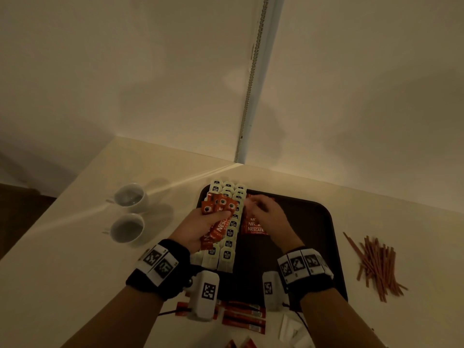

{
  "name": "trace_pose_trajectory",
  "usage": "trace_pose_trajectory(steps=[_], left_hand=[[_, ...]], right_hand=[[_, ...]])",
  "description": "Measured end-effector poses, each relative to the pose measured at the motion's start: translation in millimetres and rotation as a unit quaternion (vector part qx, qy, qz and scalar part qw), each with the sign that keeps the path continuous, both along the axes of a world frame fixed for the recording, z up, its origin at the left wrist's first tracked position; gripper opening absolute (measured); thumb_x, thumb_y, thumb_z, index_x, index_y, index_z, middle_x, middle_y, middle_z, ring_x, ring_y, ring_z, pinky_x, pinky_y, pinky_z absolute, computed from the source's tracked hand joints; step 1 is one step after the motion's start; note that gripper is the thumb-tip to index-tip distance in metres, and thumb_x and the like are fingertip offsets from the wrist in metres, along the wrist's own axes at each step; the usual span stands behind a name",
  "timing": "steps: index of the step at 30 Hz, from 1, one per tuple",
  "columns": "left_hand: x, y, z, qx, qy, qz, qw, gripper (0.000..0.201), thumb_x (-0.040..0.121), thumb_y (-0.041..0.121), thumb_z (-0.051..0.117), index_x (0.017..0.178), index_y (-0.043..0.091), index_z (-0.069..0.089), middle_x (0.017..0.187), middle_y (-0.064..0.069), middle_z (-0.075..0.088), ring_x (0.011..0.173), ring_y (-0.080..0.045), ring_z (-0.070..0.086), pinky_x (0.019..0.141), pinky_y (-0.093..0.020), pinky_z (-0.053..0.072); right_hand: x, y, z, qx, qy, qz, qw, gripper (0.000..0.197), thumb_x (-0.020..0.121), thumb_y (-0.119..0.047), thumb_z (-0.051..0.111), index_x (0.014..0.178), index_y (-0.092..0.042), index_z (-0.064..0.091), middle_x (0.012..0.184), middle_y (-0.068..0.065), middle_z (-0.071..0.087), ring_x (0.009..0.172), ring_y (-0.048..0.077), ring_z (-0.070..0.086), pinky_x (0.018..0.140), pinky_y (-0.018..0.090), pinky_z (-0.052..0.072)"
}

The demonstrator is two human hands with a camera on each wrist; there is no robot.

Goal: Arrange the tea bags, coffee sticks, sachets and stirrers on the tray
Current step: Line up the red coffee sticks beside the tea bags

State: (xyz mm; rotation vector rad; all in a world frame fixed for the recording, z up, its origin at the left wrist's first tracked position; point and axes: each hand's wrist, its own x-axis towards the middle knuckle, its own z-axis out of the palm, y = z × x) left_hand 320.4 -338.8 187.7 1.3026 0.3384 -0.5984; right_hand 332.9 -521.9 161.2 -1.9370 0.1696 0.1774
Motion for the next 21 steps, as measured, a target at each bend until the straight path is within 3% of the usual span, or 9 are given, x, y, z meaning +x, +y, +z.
trace_pose_trajectory(steps=[3,5,7,9,11,13,15,18,21], left_hand=[[-0.1,-6.5,5.5,0.002,-0.034,-0.011,0.999,0.023,0.082,0.012,0.07,0.105,0.006,0.067,0.084,-0.007,0.073,0.071,-0.015,0.07,0.057,-0.024,0.053],[-0.3,-6.0,8.4,-0.006,-0.043,0.005,0.999,0.026,0.081,0.015,0.071,0.104,0.006,0.067,0.087,-0.008,0.073,0.069,-0.015,0.069,0.054,-0.022,0.051],[-0.4,-1.9,9.6,-0.009,-0.053,0.026,0.998,0.03,0.074,0.023,0.076,0.099,0.007,0.068,0.079,-0.006,0.07,0.056,-0.013,0.06,0.045,-0.021,0.043],[0.4,2.0,8.9,-0.008,-0.067,0.04,0.997,0.037,0.065,0.028,0.08,0.094,0.009,0.069,0.072,-0.006,0.064,0.051,-0.011,0.05,0.043,-0.02,0.037],[0.4,1.7,9.3,-0.009,-0.096,0.056,0.994,0.02,0.072,0.014,0.077,0.089,0.007,0.067,0.063,-0.003,0.06,0.046,-0.007,0.048,0.041,-0.017,0.037],[0.5,-1.7,12.9,0.0,-0.128,0.071,0.989,0.008,0.079,0.002,0.071,0.084,0.006,0.066,0.056,0.0,0.059,0.041,-0.004,0.048,0.039,-0.014,0.037],[1.6,-3.9,16.1,0.012,-0.159,0.079,0.984,0.007,0.08,0.002,0.07,0.081,0.006,0.065,0.055,-0.001,0.057,0.039,-0.003,0.047,0.037,-0.013,0.036],[2.9,-5.6,20.5,0.011,-0.187,0.065,0.98,0.007,0.078,0.005,0.072,0.08,0.007,0.065,0.055,0.001,0.058,0.043,-0.004,0.05,0.043,-0.015,0.04],[3.6,-5.0,25.5,-0.015,-0.192,0.076,0.978,0.009,0.076,0.001,0.072,0.08,0.007,0.066,0.058,0.002,0.062,0.049,-0.005,0.056,0.048,-0.016,0.045]], right_hand=[[-6.0,15.8,23.4,0.046,-0.01,0.07,0.996,0.017,0.088,-0.025,0.061,0.105,-0.023,0.061,0.092,-0.004,0.065,0.078,0.006,0.062,0.071,0.024,0.053],[-6.6,14.1,29.0,0.058,-0.034,0.05,0.997,0.016,0.09,-0.018,0.059,0.105,-0.018,0.065,0.096,0.001,0.066,0.077,0.007,0.061,0.069,0.021,0.054],[-7.5,8.1,32.0,0.107,-0.042,0.003,0.993,0.014,0.091,-0.011,0.056,0.102,-0.011,0.064,0.094,0.006,0.064,0.074,0.007,0.06,0.067,0.017,0.053],[-9.6,2.0,34.8,0.164,-0.04,-0.027,0.985,0.012,0.092,-0.007,0.054,0.101,-0.004,0.06,0.091,0.01,0.063,0.074,0.011,0.06,0.07,0.019,0.054],[-13.8,-0.9,37.9,0.199,-0.038,-0.036,0.979,0.012,0.092,-0.008,0.054,0.103,-0.005,0.055,0.098,0.015,0.064,0.079,0.016,0.063,0.074,0.024,0.055],[-18.0,0.5,41.2,0.214,-0.047,-0.03,0.975,0.018,0.091,-0.007,0.055,0.108,-0.014,0.055,0.103,0.015,0.064,0.082,0.015,0.066,0.077,0.027,0.056],[-21.2,3.6,44.4,0.188,-0.065,-0.006,0.98,0.022,0.092,-0.007,0.054,0.109,-0.019,0.059,0.1,0.013,0.064,0.082,0.012,0.066,0.078,0.026,0.055],[-22.4,6.2,44.4,0.177,-0.09,-0.013,0.98,0.017,0.092,-0.004,0.053,0.103,-0.012,0.063,0.093,0.01,0.063,0.075,0.009,0.063,0.072,0.021,0.054],[-22.9,6.5,40.3,0.212,-0.062,-0.054,0.974,0.013,0.091,-0.007,0.055,0.101,-0.009,0.063,0.1,0.01,0.064,0.077,0.01,0.065,0.071,0.023,0.055]])
